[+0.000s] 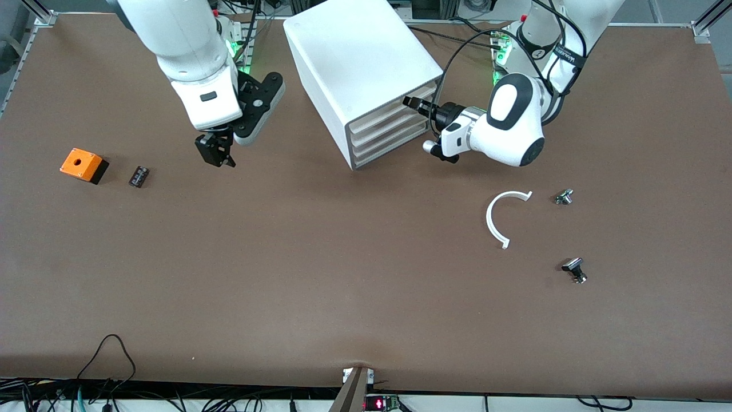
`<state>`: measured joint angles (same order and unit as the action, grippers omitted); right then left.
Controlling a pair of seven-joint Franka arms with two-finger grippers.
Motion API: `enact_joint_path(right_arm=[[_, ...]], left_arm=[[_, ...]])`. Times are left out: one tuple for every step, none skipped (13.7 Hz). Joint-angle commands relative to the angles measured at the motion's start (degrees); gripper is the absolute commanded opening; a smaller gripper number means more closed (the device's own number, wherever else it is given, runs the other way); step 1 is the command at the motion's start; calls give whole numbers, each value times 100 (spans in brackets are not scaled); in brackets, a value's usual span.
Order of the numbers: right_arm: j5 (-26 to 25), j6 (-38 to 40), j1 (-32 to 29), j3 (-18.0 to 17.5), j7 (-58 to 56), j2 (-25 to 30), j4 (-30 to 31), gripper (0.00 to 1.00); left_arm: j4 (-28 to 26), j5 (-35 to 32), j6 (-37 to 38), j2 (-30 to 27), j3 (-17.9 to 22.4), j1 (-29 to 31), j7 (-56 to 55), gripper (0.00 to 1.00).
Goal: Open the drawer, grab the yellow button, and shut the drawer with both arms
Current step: 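Lower the right gripper into the drawer while the left gripper withdraws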
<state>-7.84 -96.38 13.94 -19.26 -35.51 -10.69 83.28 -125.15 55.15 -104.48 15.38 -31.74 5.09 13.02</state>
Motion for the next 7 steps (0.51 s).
enact_joint_path(right_arm=[[-95,-248,-5,1,-490,-126,-75,100],[-95,-336,3,1,-579,-179,-75,100],[-95,-355,12,1,-598,-179,-75,100],[-95,-355,38,1,-606,-188,-75,100],[-121,-355,82,1,-633,-188,-75,100],[-121,-355,91,1,-737,-232,-75,100],[-104,-372,135,1,-938,-293,-84,100]], left_arm=[[-53,31,-90,-70,352,71,-203,7],[-45,22,-134,-70,397,80,-203,7],[-36,22,-213,-79,475,80,-195,7],[-36,5,-344,-70,520,80,-160,7],[-27,-4,-511,-70,546,80,-186,9],[25,-4,-686,-61,581,71,-186,10],[61,-4,-793,-26,599,80,-195,15]])
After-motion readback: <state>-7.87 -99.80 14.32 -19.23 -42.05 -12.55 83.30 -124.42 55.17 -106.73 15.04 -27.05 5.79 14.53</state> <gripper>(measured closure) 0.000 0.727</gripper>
